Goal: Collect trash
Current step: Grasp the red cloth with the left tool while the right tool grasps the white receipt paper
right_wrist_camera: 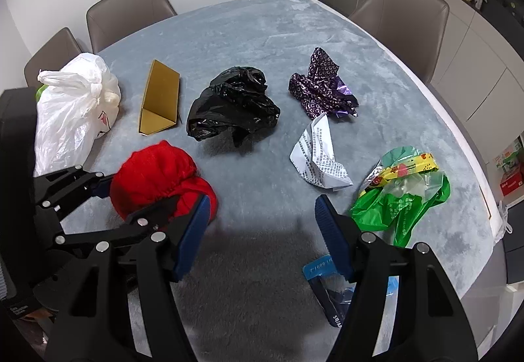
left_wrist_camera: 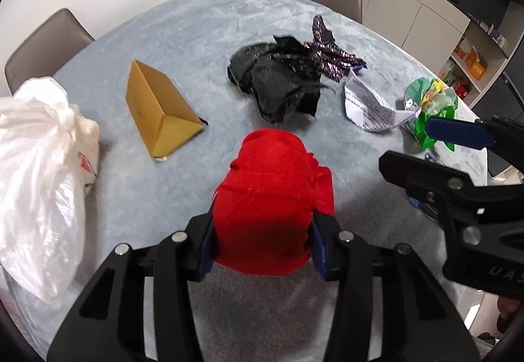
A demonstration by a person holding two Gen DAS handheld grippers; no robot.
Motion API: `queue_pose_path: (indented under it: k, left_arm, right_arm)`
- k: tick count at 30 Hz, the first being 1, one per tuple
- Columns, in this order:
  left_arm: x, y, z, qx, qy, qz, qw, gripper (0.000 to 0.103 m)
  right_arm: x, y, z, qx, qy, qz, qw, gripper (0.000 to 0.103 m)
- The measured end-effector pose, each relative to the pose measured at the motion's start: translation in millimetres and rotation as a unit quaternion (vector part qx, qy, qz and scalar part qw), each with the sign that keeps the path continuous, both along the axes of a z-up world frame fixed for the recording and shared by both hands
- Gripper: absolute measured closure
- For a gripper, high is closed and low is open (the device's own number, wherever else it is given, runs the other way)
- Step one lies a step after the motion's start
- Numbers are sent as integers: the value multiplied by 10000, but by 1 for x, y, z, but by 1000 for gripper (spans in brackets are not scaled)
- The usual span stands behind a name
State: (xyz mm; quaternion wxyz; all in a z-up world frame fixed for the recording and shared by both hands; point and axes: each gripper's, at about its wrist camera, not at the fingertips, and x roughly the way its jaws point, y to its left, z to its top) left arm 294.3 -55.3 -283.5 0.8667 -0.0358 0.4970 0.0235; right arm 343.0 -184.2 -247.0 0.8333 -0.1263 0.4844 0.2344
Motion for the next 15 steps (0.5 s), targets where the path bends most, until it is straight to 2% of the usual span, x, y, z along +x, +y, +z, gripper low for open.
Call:
queue_pose_path:
  k: [9,15]
  left_arm:
    - [20,14,17,141,-207,161,9996,56]
    - [35,15,15,184,-199,144,9995,56]
  right_arm:
    - [21,-6,3,-15,-228,-67,9997,38]
    - [53,-8,-14,-175,-287,-98,9994,40]
